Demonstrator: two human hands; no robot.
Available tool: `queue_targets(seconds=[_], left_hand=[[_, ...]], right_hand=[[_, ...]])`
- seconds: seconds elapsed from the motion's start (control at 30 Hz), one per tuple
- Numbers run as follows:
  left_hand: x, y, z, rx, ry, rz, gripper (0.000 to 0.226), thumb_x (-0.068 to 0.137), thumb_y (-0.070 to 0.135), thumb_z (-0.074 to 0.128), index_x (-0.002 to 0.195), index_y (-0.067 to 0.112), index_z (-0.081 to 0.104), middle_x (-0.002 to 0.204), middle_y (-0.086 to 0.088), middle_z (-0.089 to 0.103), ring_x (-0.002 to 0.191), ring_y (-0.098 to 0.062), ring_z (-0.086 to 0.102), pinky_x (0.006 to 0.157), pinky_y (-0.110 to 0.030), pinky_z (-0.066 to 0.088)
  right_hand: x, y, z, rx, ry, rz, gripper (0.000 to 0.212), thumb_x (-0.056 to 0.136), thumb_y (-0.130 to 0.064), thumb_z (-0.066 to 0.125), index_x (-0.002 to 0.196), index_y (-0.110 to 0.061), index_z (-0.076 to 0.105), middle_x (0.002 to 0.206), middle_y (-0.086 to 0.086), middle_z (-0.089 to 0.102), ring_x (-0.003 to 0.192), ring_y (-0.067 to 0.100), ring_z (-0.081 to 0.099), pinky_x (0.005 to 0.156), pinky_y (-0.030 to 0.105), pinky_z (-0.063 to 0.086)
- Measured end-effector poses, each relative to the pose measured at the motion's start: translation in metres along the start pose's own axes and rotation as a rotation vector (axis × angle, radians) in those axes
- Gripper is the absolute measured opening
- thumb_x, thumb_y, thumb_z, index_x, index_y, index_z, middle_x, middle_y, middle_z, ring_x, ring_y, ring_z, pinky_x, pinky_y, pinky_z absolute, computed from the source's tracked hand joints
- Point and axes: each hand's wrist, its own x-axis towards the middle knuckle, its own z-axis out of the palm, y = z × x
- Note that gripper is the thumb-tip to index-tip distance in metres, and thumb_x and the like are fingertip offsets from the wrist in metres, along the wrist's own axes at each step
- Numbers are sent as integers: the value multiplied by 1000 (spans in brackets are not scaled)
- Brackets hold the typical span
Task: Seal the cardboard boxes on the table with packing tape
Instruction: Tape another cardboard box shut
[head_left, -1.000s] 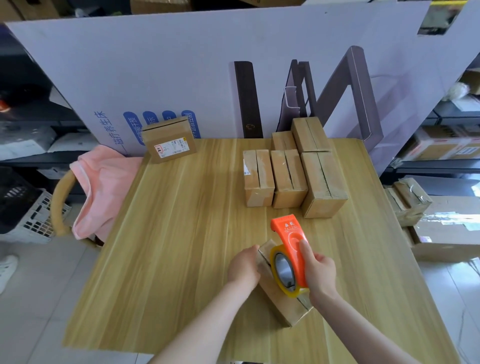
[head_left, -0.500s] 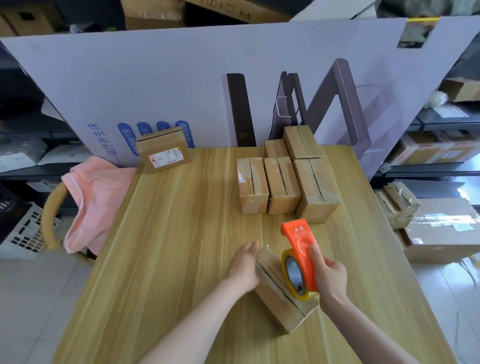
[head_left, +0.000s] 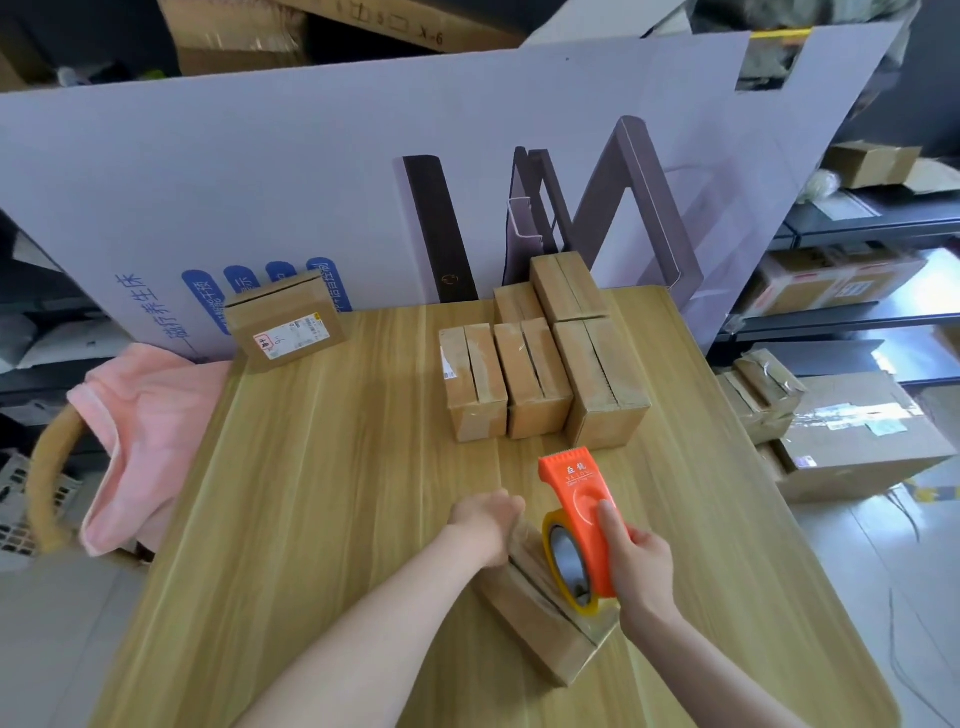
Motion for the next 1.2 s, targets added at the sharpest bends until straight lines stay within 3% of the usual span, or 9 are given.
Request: queue_targets(seconds=[0.17, 0.27, 0.37, 0.47, 0.53, 0.67, 0.97, 1.1, 1.2], left_hand=[[8, -2, -3, 38, -73, 28, 44, 81, 13, 65, 121, 20, 48, 125, -5, 48, 111, -28, 56, 77, -38, 52], [4, -3, 8, -144, -46, -45, 77, 82, 6, 62, 145, 33, 27, 140, -5, 38, 127, -32, 43, 91, -41, 48], [-16, -6, 29, -354, 344, -198, 99, 75, 12, 74, 150, 36, 13, 146, 1, 34, 123, -25, 47, 93, -35, 47], [-40, -5, 71, -615, 766, -382, 75, 71, 30, 82, 136, 24, 46, 132, 2, 47, 121, -19, 47, 95, -31, 44], [-48, 7, 92, -939, 868, -596, 59, 68, 35, 84, 117, 15, 60, 113, 0, 57, 108, -22, 55, 85, -30, 46], [-45, 27, 96, -1425, 764, -814, 36, 77, 37, 77, 104, 14, 70, 98, 1, 70, 89, -18, 64, 71, -24, 42], [-42, 1, 98, -1251, 555, -567, 33, 91, 35, 62, 113, 12, 69, 109, -1, 70, 102, -20, 64, 87, -29, 50], [-61, 24, 103, -1365, 620, -842, 30, 85, 45, 65, 92, 16, 71, 77, 13, 65, 71, -12, 60, 57, -22, 40], [-82, 46, 115, -1465, 536, -1014, 31, 78, 56, 66, 88, 27, 63, 83, 10, 66, 71, -15, 58, 64, -28, 39]], right_hand=[[1, -1, 0, 5, 18, -1, 50, 86, -44, 67, 70, 2, 67, 54, 8, 63, 47, 16, 58, 45, 26, 44], [-1, -1, 0, 10, 11, 5, 48, 86, -45, 67, 66, -2, 66, 54, 7, 63, 46, 15, 58, 45, 25, 45], [-2, -1, 0, 5, 9, -8, 46, 86, -43, 67, 65, -3, 65, 50, 3, 61, 41, 11, 55, 40, 21, 43], [-3, -2, 0, 18, -8, -4, 45, 86, -42, 67, 66, -2, 66, 48, 2, 61, 38, 9, 57, 37, 19, 43], [-3, -3, 0, 29, -23, 4, 45, 87, -42, 67, 69, 0, 66, 48, 3, 63, 37, 11, 59, 34, 19, 42], [-4, -4, -1, 28, -26, -4, 47, 88, -41, 66, 71, 4, 66, 47, 4, 63, 36, 11, 59, 32, 19, 42], [-6, -8, 2, -16, -57, -11, 54, 87, -43, 66, 80, 10, 67, 69, 25, 68, 48, 21, 61, 42, 26, 48], [-1, -16, -2, 34, -18, 2, 53, 86, -47, 66, 72, 4, 67, 64, 16, 64, 54, 22, 59, 53, 30, 47], [8, -24, -13, 102, 54, -23, 51, 85, -49, 66, 61, -4, 60, 53, 5, 57, 46, 16, 51, 47, 26, 42]])
